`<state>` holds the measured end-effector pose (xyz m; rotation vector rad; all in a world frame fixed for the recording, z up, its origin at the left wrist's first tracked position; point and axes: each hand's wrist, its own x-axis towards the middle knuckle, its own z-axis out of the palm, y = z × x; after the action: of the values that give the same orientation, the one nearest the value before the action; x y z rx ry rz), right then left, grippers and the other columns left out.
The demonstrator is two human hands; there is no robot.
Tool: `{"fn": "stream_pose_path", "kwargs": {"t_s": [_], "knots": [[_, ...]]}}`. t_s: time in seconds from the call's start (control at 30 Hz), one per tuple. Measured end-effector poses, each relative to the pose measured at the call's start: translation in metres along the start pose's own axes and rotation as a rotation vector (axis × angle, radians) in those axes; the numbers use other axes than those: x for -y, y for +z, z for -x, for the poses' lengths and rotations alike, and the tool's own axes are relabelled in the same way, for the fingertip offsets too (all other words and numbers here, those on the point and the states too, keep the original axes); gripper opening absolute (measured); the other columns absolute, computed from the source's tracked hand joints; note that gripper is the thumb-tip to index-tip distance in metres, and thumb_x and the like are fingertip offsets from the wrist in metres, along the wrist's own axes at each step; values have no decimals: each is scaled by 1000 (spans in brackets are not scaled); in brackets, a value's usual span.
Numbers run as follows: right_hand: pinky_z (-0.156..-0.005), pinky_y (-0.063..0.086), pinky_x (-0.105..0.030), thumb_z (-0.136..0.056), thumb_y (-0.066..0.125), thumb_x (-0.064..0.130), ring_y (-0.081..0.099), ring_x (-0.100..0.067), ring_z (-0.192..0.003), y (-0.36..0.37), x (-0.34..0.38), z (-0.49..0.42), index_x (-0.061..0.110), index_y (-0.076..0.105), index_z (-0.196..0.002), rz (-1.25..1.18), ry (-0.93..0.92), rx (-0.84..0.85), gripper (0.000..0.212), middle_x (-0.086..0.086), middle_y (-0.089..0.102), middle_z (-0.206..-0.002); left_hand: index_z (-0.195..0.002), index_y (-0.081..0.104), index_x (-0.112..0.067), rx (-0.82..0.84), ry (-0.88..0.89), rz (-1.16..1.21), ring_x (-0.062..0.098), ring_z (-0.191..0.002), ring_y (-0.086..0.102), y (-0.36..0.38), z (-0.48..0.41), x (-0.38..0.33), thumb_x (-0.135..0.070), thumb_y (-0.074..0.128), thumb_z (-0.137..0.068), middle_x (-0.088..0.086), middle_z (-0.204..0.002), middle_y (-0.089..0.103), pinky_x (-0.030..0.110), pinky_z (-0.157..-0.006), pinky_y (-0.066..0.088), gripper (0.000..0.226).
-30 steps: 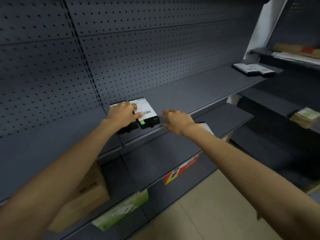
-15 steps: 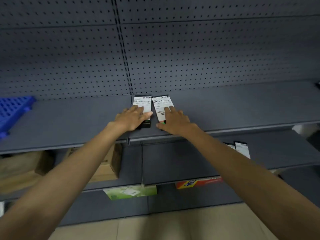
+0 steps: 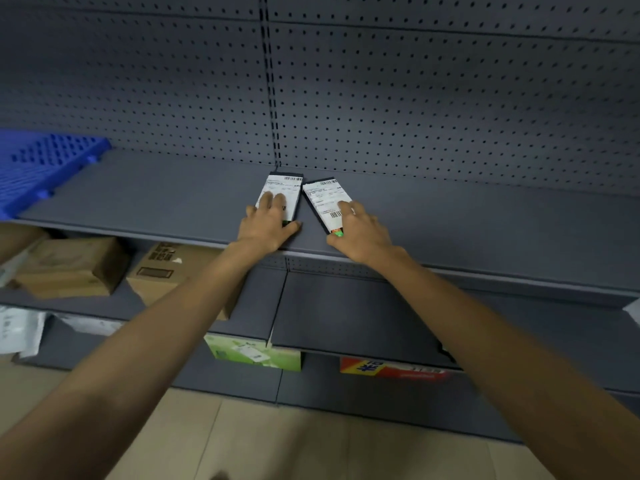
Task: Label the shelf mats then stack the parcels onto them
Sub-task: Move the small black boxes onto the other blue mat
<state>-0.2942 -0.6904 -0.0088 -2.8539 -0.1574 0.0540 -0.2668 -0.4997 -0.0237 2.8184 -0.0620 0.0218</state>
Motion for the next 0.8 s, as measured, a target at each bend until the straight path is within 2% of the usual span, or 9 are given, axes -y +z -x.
{"fn": "stream_pose_path", "kwargs": {"t_s": [0.13,0.3,0.67,0.8], "knots": [[-94,46,-47,-89,59,40,45,-40,-124,-4,16,-5,15,29,-149,-16,-61,-42,72,-7,30,-152,-150,27,-20,-100,-25,32,43,-135,33,-15,12,22,-61,49,-92,7,-159,24,52,-104,37,74],[-92,48,-46,-89,58,42,45,-40,-124,-2,69,-17,16,28,-149,-38,-162,-47,71,-6,30,-153,-148,32,-22,-207,-73,7,44,-134,34,-47,31,70,-57,50,-93,6,-159,25,53,-102,39,68],[-95,46,-47,-89,60,40,42,-40,-128,34,246,-47,16,27,-150,-85,-401,2,73,-6,29,-153,-148,35,-20,-330,-249,-82,42,-136,34,-125,82,235,-52,55,-92,9,-159,25,51,-110,32,67],[-97,46,-48,-90,59,40,42,-39,-127,47,322,-58,15,27,-150,-103,-481,4,73,-6,28,-153,-147,37,-20,-385,-301,-93,46,-132,37,-152,98,305,-53,58,-91,10,-157,29,54,-105,35,68]]}}
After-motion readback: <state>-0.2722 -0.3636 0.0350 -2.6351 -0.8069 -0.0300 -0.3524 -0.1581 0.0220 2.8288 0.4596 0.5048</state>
